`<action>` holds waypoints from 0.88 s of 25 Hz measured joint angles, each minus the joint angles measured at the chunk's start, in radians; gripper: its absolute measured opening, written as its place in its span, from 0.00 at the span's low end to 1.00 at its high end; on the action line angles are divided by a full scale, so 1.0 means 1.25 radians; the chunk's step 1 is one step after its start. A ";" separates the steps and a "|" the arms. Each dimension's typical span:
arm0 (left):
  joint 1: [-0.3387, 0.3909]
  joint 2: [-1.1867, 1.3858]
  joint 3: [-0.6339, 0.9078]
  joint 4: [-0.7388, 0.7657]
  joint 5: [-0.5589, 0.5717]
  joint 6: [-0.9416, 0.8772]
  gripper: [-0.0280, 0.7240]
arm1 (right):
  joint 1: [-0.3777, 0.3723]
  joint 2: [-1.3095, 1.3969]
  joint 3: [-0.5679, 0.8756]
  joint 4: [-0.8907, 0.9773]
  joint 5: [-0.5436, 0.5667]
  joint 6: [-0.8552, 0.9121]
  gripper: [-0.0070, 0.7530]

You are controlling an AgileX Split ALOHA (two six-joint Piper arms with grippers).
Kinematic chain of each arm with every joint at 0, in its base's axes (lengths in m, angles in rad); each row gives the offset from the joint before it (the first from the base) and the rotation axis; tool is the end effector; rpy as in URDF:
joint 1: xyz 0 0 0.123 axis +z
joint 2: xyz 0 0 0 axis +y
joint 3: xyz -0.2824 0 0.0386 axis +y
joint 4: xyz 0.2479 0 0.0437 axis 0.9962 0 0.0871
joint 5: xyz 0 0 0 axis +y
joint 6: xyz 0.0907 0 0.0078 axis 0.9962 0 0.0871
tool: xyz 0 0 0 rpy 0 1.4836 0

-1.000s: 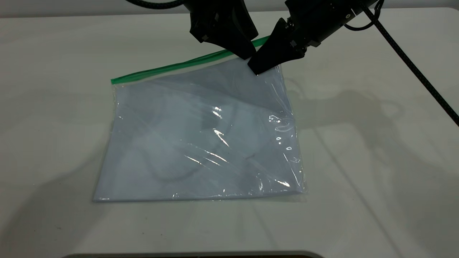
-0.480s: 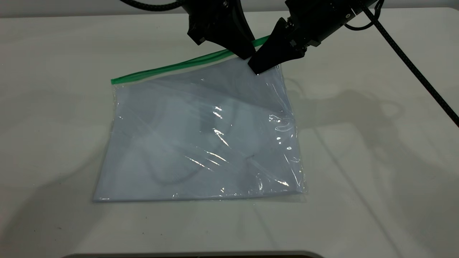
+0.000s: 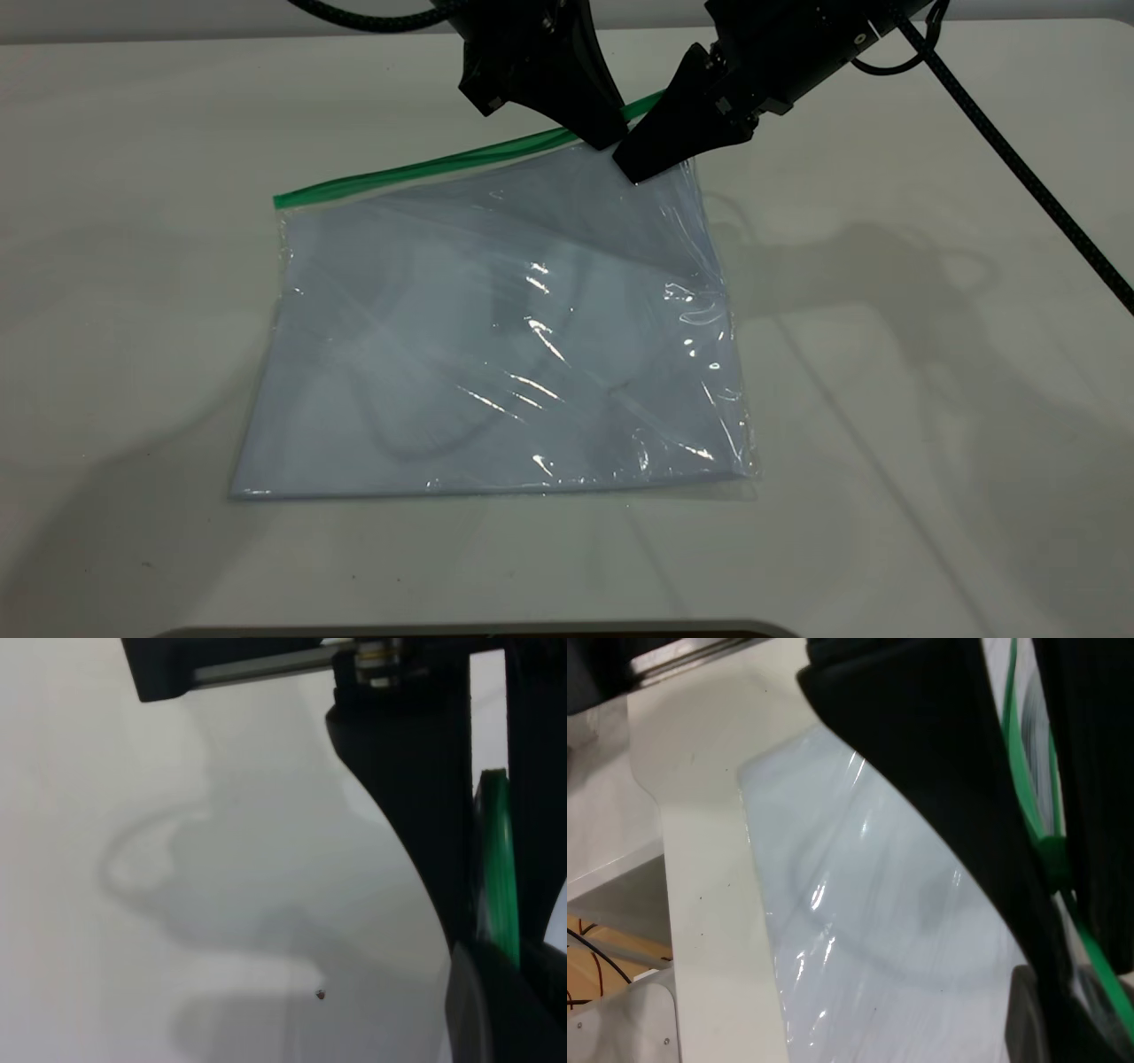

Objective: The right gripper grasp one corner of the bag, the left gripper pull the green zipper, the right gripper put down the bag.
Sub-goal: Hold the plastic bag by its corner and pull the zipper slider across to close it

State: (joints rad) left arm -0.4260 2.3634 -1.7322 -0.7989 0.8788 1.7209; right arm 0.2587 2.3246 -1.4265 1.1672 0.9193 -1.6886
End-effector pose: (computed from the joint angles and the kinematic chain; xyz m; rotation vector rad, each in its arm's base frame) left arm 0.4149 -0.2435 0.1108 1.9102 1.7367 -0.5778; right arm 0.3961 0.1738 0.0763 -1.3312 2.1366 0.9777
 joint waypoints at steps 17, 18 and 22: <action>0.031 0.000 -0.007 0.017 -0.031 -0.030 0.09 | -0.105 -0.016 0.000 0.031 0.066 0.037 0.05; 0.036 0.000 -0.007 0.018 -0.031 -0.031 0.09 | -0.114 -0.017 0.000 0.031 0.071 0.038 0.05; 0.053 0.000 -0.007 0.039 -0.030 -0.055 0.09 | -0.144 -0.020 0.000 0.031 0.077 0.050 0.05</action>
State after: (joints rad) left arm -0.3593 2.3634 -1.7403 -0.7500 0.8416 1.6515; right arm 0.0792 2.2995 -1.4265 1.2058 1.0157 -1.6264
